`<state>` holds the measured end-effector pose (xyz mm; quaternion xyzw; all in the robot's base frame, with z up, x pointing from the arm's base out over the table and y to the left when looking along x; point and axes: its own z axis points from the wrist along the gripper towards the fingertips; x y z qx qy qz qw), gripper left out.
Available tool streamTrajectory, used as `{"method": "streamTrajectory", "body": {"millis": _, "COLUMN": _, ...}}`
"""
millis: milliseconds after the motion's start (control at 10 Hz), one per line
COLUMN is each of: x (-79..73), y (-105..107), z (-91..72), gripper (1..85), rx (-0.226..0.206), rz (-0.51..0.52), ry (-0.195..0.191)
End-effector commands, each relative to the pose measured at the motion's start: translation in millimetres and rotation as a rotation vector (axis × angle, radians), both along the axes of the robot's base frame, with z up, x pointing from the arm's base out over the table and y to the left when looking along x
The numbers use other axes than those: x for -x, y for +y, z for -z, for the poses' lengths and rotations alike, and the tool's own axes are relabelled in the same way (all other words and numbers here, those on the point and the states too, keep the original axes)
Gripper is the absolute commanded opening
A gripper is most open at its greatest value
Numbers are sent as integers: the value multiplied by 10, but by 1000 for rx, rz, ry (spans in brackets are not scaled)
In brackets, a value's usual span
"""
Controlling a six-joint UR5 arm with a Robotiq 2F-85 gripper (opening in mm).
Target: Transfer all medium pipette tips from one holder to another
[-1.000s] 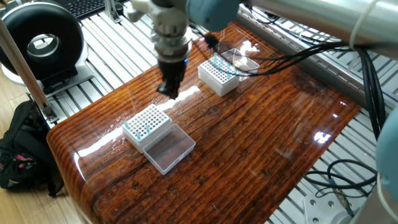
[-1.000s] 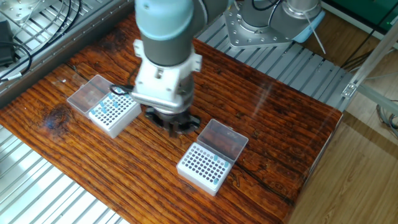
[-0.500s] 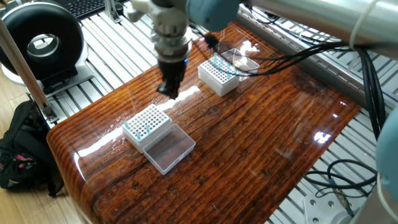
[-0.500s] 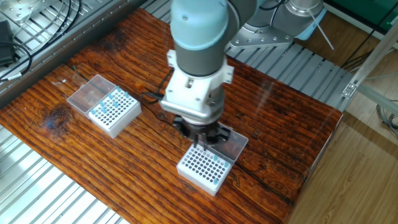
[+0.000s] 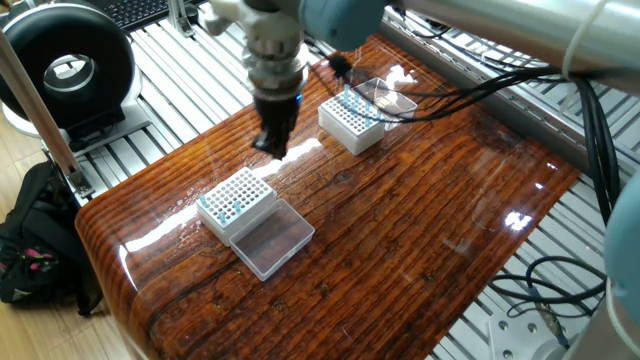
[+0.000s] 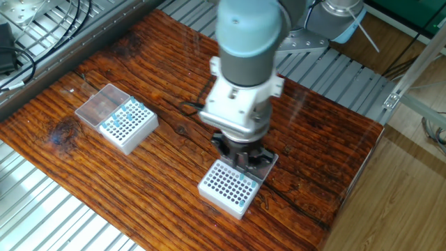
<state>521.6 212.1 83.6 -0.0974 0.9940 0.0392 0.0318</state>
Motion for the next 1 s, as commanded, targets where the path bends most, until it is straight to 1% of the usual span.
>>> {"method": "streamTrajectory", "body": {"millis": 0, "x": 21, "y": 166, "z": 32, "gripper": 280, "rx": -3, "rz": 42, "ry": -5}}
{"method": "streamTrajectory", "body": {"millis": 200, "x": -47, "y": 97, "z": 120, "gripper": 280, "rx": 28, "rz": 32, "ry": -22}}
{"method": "streamTrajectory", "body": {"millis": 300, "x": -48, "y": 60, "z": 112, "gripper": 280, "rx": 42, "rz": 29, "ry": -24}}
{"method": "streamTrajectory", "body": {"millis": 500, "x": -8, "y": 1, "z": 62, "gripper": 280, "rx": 62, "rz": 27, "ry": -15}}
{"method": "streamTrajectory", "body": {"millis": 700, "x": -17, "y": -15, "z": 76, "gripper": 277, "rx": 66, "rz": 28, "ry": -15}}
{"method": "streamTrajectory", "body": {"millis": 900, "x": -57, "y": 0, "z": 127, "gripper": 273, "rx": 59, "rz": 29, "ry": -21}}
